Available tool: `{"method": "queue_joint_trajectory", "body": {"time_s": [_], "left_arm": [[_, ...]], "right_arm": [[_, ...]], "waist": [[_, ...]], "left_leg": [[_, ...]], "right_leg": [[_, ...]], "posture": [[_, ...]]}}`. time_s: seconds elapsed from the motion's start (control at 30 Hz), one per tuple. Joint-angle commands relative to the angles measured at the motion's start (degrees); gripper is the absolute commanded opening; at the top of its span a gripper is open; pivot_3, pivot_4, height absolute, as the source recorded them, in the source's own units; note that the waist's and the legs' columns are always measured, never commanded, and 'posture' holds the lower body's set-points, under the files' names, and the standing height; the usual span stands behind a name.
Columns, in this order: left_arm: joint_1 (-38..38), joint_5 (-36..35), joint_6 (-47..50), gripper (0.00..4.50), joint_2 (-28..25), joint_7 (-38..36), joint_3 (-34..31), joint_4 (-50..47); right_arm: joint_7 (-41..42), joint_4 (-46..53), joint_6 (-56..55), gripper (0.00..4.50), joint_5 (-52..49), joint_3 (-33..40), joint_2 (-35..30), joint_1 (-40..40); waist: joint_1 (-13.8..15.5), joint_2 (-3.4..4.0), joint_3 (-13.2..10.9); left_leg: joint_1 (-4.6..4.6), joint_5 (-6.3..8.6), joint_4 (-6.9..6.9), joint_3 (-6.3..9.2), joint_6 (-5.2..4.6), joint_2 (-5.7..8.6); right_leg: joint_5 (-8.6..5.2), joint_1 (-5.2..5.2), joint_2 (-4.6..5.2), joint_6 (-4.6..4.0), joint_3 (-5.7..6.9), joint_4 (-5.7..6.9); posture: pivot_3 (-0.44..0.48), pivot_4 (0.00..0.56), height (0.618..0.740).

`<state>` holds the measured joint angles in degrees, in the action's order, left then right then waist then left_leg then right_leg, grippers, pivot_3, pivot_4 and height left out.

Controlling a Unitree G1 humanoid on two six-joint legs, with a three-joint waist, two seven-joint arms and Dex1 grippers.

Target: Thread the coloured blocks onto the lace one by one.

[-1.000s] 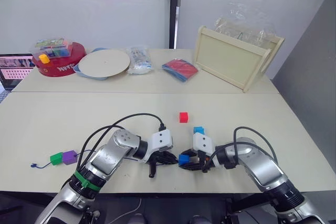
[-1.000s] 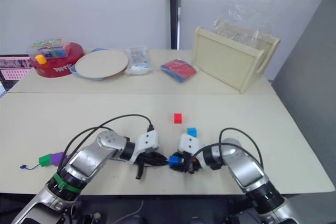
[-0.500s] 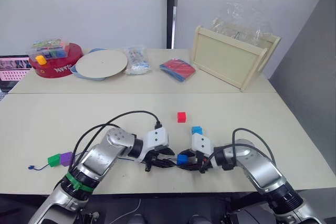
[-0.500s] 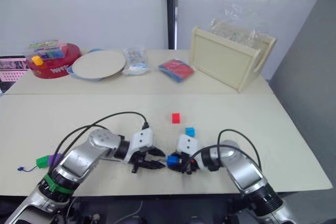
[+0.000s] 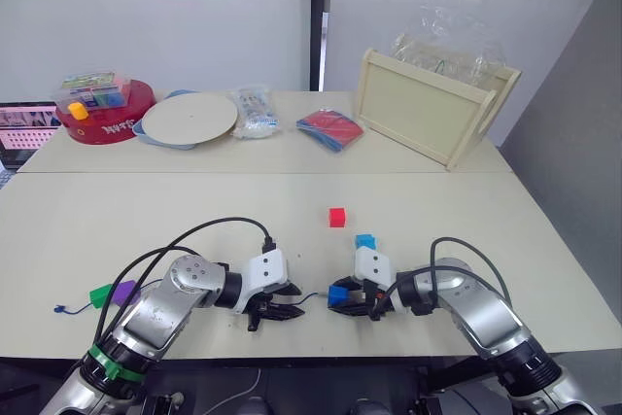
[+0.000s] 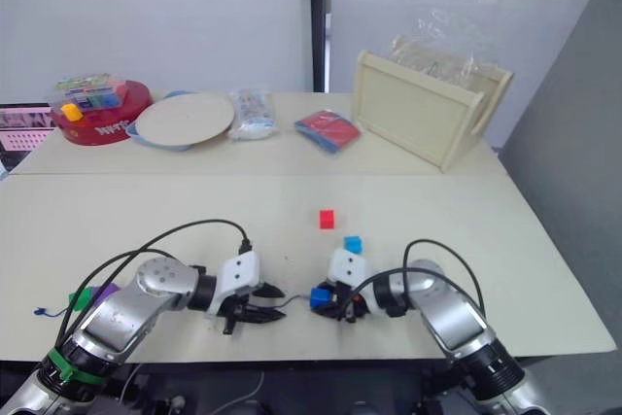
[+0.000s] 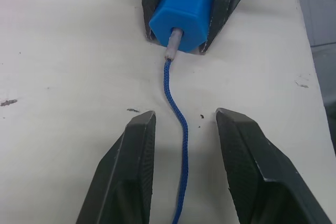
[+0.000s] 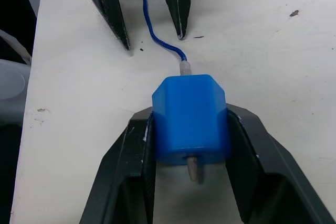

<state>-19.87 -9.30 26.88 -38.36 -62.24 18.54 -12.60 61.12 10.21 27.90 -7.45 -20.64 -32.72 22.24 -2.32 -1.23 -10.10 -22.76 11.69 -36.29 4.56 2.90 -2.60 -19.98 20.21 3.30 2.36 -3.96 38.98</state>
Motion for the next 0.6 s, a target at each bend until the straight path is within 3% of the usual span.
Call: {"method": "queue_joint_trajectory", "body": {"time_s": [0.03,0.1,0.4,0.6], "left_arm": [[0.92,0.64,-1.06,0.46,1.12,0.39,1.59,1.49],[0.85,0.31,-1.85,0.05,1.87,0.14,1.76,1.54],[-2.88,-0.46,-3.07,0.05,5.72,-0.60,1.46,2.64],[-4.32,0.09,-4.57,0.05,5.53,-2.69,2.81,3.79]], "right_arm": [[-0.46,-1.37,1.05,1.29,1.04,-1.12,-0.57,-0.04],[-0.42,-1.27,1.08,1.29,1.02,-1.01,-0.76,-0.07],[-0.92,-0.64,1.38,1.29,0.97,-0.89,-1.01,-0.81],[-1.35,-0.53,1.48,1.29,0.95,-0.89,-0.72,-0.73]], "waist": [[0.00,0.00,0.01],[-0.03,0.00,0.01],[0.05,0.00,0.00],[-0.05,0.00,0.00]], "left_leg": [[0.01,0.00,0.00,0.00,0.00,0.00],[0.00,0.00,0.00,0.00,0.00,0.00],[-0.04,0.00,-0.01,0.00,0.00,0.01],[-0.06,0.00,0.01,0.00,0.00,0.01]], "right_leg": [[0.00,0.00,0.00,0.00,0.00,0.00],[0.00,0.00,0.00,0.00,0.00,0.00],[0.00,0.02,0.00,0.00,0.00,0.00],[0.00,0.06,0.00,0.00,0.00,0.00]], "posture": [[0.000,0.150,0.740],[0.000,0.150,0.740],[0.000,0.150,0.740],[0.000,0.150,0.740]]}}
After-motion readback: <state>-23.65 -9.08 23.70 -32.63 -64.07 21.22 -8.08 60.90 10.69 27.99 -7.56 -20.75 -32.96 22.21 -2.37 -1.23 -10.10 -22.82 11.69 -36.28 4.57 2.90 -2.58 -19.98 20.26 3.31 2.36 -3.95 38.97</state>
